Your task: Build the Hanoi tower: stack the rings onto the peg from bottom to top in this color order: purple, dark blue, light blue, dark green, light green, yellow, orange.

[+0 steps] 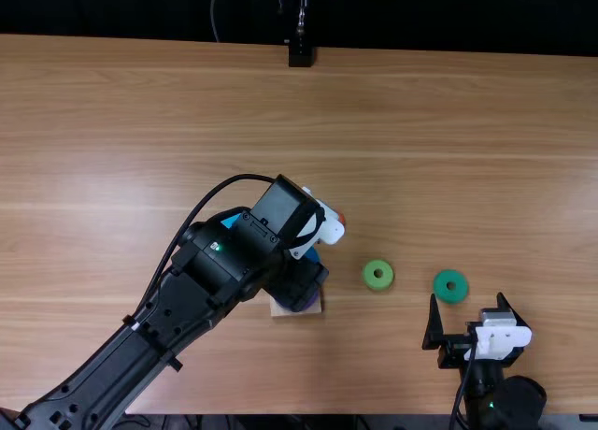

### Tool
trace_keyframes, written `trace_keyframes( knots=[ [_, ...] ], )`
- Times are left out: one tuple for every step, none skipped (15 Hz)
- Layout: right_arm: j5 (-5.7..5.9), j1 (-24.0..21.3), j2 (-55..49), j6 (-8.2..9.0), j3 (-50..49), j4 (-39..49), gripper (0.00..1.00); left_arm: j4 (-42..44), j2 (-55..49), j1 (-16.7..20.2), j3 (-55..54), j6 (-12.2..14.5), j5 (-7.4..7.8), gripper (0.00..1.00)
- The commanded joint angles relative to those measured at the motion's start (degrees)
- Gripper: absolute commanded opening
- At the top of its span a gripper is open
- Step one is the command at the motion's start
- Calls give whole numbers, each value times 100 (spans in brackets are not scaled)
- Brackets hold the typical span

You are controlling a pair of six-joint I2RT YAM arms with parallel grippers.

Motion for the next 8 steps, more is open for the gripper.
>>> trace_keyframes(
  knots=[
    [82,-34,-69,3,-390,-394,100,-1,287,-45,132,5,-19,0],
    [82,-34,-69,3,-381,-394,100,-1,304,-45,141,5,-29,0],
    [82,-34,-69,3,-390,-394,100,-1,313,-53,150,5,-29,0],
    [82,-34,-69,3,-390,-394,100,-1,339,-53,150,5,-19,0],
    [82,-34,-69,3,-381,-394,100,10,348,-53,150,-5,-19,0],
    [82,-34,-69,3,-390,-394,100,-1,348,-53,150,-5,-8,0],
    [82,-34,-69,3,-390,-394,100,10,348,-53,132,-5,45,2],
    [82,-34,-69,3,-381,-394,100,10,339,-45,124,-5,55,30]
  ],
)
